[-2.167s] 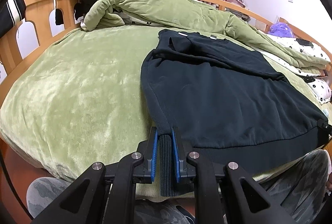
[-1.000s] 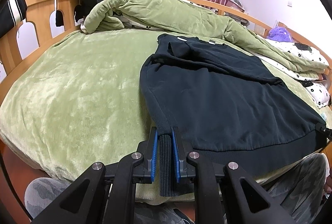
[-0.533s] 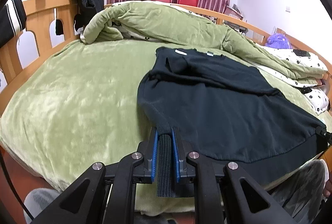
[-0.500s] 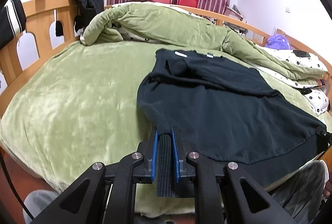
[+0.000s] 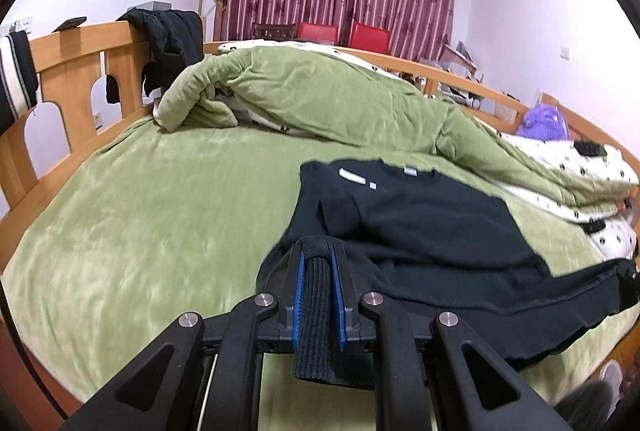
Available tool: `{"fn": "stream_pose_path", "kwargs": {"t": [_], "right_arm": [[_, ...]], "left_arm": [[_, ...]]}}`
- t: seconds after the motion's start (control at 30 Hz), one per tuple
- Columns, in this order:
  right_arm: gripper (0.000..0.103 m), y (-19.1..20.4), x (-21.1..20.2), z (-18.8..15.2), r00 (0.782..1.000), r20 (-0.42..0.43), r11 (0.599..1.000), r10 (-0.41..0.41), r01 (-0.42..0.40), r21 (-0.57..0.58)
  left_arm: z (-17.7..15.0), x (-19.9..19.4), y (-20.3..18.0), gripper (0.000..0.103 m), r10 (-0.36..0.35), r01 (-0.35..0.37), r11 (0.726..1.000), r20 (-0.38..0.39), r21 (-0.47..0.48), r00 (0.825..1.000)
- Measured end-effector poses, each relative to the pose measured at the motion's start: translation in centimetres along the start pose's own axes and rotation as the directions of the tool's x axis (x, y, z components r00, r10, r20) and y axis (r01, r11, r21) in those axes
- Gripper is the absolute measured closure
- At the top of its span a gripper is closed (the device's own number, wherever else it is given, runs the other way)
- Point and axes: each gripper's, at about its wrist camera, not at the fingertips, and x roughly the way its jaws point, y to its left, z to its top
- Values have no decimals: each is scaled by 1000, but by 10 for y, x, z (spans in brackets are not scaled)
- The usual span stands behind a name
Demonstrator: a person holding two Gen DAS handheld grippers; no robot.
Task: Fold small clothes
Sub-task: 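Lift the hem with both tools, fold it over toward the collar, open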
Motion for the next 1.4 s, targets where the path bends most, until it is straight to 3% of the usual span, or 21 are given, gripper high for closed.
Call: {"fn": "stream_pose_path", "kwargs": {"t": [0.37,0.73,1.1,1.33,1.4], "right_arm": [[88,5,70,84,999,8,997,38,-39,74],[88,11,148,137,999,5,993,44,-44,105],[88,11,249,160,999,-41,999,10,-8,54],[87,7,314,150,993,-111,999,-47,48,8],[81,9,325,143,988,-132,997,-79,76,-26]], "left_arm": [[70,72,-20,91,10,-10,1000,35,4,999],[112,157,-35,91,12,-13,999,27,34,1000],[126,263,-47,91,33,-32,998,-24,49,999],[113,312,-53,86,45,-38,996,-88,86,995],[111,318,-54,84,53,-44,995,-95,94,994]]}}
